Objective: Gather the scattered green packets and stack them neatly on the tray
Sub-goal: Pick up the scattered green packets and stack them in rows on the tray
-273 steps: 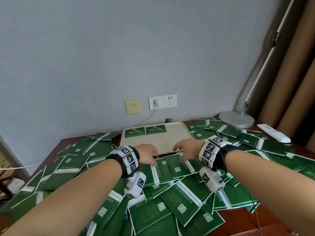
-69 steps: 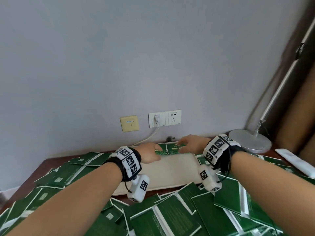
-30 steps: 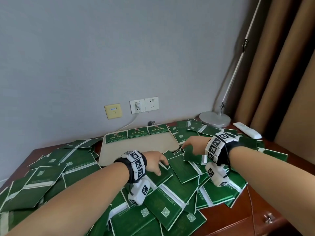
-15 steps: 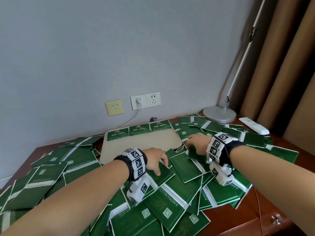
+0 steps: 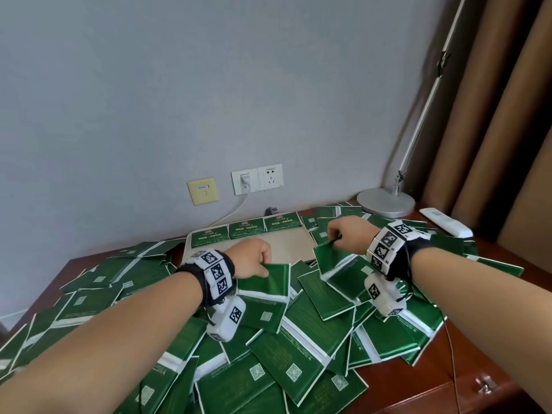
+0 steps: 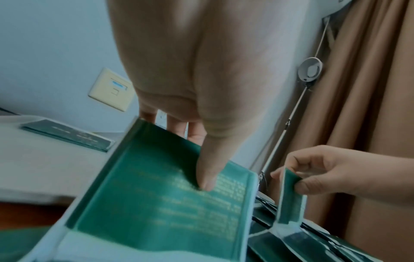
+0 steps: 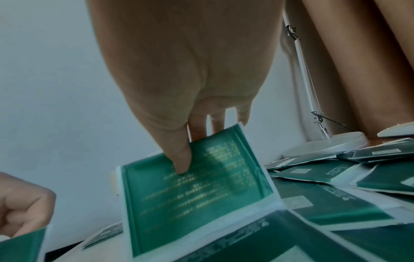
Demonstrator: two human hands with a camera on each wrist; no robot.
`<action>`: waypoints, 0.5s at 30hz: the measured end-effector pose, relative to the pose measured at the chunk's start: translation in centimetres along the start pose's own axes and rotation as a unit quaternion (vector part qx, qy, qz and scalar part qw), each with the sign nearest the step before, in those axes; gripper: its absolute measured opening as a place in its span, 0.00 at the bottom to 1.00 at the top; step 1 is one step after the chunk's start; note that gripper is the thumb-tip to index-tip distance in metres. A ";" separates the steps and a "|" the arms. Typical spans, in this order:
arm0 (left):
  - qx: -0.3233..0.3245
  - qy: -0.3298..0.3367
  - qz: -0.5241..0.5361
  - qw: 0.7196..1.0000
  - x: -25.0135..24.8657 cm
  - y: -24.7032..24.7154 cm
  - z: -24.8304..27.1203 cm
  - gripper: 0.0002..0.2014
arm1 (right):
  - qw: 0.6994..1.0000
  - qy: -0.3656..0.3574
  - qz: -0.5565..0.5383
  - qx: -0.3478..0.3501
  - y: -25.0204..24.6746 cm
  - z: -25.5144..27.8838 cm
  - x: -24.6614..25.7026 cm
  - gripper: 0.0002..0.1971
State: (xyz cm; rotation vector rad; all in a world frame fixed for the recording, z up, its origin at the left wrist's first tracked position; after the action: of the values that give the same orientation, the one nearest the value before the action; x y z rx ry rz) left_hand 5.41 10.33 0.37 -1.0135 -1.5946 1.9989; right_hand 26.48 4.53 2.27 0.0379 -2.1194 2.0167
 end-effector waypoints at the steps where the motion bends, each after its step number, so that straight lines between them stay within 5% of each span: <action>1: -0.004 -0.010 0.001 1.000 0.6 -0.3 0.2 0.09 | 1.000 0.001 -0.011 -0.007 -0.2 0.0 0.1 0.06; 9: -0.062 -0.036 0.010 0.997 1.6 -0.8 2.8 0.07 | 0.995 -0.018 -0.077 -0.053 -0.8 1.3 2.1 0.07; 15: 0.090 0.000 0.073 0.993 -0.2 2.8 4.6 0.08 | 0.997 -0.044 -0.057 0.004 0.9 2.6 4.4 0.08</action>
State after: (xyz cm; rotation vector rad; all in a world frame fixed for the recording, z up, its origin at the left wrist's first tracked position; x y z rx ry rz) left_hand 2.56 6.32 -1.84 -1.0864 -1.3446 2.1949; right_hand 21.64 2.53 2.09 0.2475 -2.1087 1.9926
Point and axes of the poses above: each hand's wrist, its own z-axis away from the middle knuckle, its own y-axis out of the palm, x = y × z, the point moved 8 cm from there along -z, towards the middle knuckle, and after that the axes turned 2 degrees about y, right-handed, at the moved point
